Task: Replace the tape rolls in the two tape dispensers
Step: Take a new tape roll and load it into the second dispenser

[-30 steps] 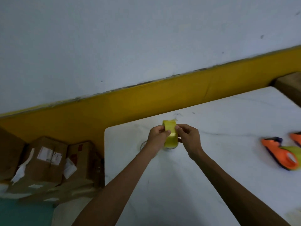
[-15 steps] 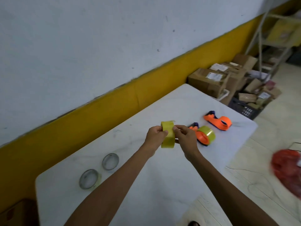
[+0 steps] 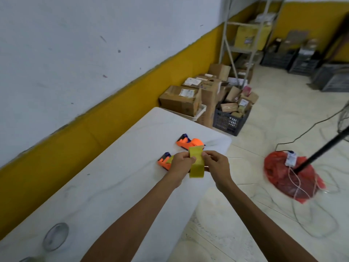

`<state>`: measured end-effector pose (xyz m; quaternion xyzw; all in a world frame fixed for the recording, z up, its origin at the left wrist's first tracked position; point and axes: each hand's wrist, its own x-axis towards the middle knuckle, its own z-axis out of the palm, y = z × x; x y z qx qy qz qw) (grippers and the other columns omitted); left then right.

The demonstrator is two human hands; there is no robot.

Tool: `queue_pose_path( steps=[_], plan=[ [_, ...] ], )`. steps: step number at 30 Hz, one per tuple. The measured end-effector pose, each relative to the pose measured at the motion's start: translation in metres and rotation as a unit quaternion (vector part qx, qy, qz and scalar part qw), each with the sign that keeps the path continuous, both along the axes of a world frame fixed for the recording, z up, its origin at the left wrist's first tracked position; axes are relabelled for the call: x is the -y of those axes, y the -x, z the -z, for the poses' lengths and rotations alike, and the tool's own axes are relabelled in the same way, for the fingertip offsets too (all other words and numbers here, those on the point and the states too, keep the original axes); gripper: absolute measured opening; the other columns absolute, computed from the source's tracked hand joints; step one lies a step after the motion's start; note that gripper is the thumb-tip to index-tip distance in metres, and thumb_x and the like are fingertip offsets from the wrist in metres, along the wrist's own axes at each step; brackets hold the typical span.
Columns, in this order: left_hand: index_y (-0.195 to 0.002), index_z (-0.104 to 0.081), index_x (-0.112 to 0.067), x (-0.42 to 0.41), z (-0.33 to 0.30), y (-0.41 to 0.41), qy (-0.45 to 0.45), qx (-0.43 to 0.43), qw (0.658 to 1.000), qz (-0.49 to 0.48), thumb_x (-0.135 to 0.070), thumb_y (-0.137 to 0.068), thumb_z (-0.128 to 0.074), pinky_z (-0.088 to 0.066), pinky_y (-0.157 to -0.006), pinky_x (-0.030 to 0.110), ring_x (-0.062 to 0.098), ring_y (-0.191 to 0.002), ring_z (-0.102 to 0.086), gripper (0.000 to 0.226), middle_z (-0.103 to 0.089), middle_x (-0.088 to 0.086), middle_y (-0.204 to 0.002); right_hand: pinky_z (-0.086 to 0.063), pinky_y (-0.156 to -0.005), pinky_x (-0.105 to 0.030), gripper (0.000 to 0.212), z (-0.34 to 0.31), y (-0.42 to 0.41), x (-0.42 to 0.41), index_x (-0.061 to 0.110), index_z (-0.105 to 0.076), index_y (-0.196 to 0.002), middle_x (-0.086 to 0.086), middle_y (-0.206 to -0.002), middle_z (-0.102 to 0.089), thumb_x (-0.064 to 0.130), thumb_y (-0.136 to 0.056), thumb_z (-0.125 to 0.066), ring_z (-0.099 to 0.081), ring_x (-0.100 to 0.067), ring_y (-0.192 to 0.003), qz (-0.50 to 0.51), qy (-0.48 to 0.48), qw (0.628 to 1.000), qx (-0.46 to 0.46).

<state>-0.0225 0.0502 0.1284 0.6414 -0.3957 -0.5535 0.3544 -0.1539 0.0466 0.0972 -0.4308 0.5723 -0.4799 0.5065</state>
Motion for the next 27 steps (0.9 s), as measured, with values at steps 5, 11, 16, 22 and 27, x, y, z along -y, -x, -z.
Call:
queue_pose_path(
  steps=[5, 11, 16, 22, 27],
  plan=[
    [-0.113, -0.070, -0.011, 0.028, 0.007, 0.047, -0.002, -0.003, 1.000, 0.027, -0.017, -0.087, -0.057, -0.053, -0.096, 0.052, 0.031, -0.105, -0.068, 0.030, -0.073, 0.013, -0.109, -0.059, -0.072, -0.037, 0.019, 0.006, 0.049, 0.019, 0.012, -0.072, -0.106, -0.012, -0.088, -0.075, 0.019, -0.089, -0.066, -0.072, -0.028, -0.084, 0.002, -0.018, 1.000, 0.023],
    [-0.115, -0.067, -0.008, 0.072, 0.017, 0.088, -0.025, 0.002, 0.999, 0.045, -0.011, -0.092, -0.055, -0.053, -0.097, 0.050, 0.034, -0.107, -0.065, 0.026, -0.070, 0.016, -0.113, -0.060, -0.077, -0.040, 0.019, 0.015, 0.088, 0.052, 0.019, -0.070, -0.105, -0.016, -0.090, -0.074, 0.012, -0.088, -0.066, -0.071, -0.028, -0.086, 0.010, -0.024, 0.999, 0.020],
    [-0.120, -0.063, -0.007, 0.114, 0.025, 0.113, -0.035, 0.002, 0.999, 0.041, -0.013, -0.094, -0.054, -0.053, -0.097, 0.050, 0.033, -0.108, -0.064, 0.028, -0.067, 0.013, -0.115, -0.061, -0.079, -0.044, 0.023, 0.026, 0.113, 0.097, 0.016, -0.070, -0.110, -0.013, -0.090, -0.074, 0.015, -0.087, -0.067, -0.071, -0.029, -0.088, 0.008, -0.034, 0.999, -0.008],
    [-0.089, -0.064, -0.018, 0.175, 0.047, 0.133, -0.051, 0.007, 0.999, 0.010, -0.016, -0.090, -0.057, -0.054, -0.094, 0.052, 0.033, -0.104, -0.064, 0.007, -0.068, 0.013, -0.109, -0.060, -0.081, -0.047, 0.021, 0.037, 0.131, 0.160, 0.020, -0.070, -0.108, -0.011, -0.090, -0.074, 0.019, -0.087, -0.067, -0.071, -0.029, -0.089, 0.005, -0.050, 0.998, -0.032],
    [-0.088, -0.064, -0.019, 0.213, 0.054, 0.142, -0.058, -0.011, 0.998, -0.031, -0.019, -0.089, -0.056, -0.054, -0.094, 0.053, 0.034, -0.104, -0.063, 0.007, -0.067, 0.013, -0.106, -0.060, -0.082, -0.049, 0.027, 0.038, 0.143, 0.208, 0.011, -0.069, -0.115, -0.012, -0.093, -0.074, 0.018, -0.088, -0.067, -0.071, -0.029, -0.091, -0.047, -0.075, 0.994, -0.058]
  ],
)
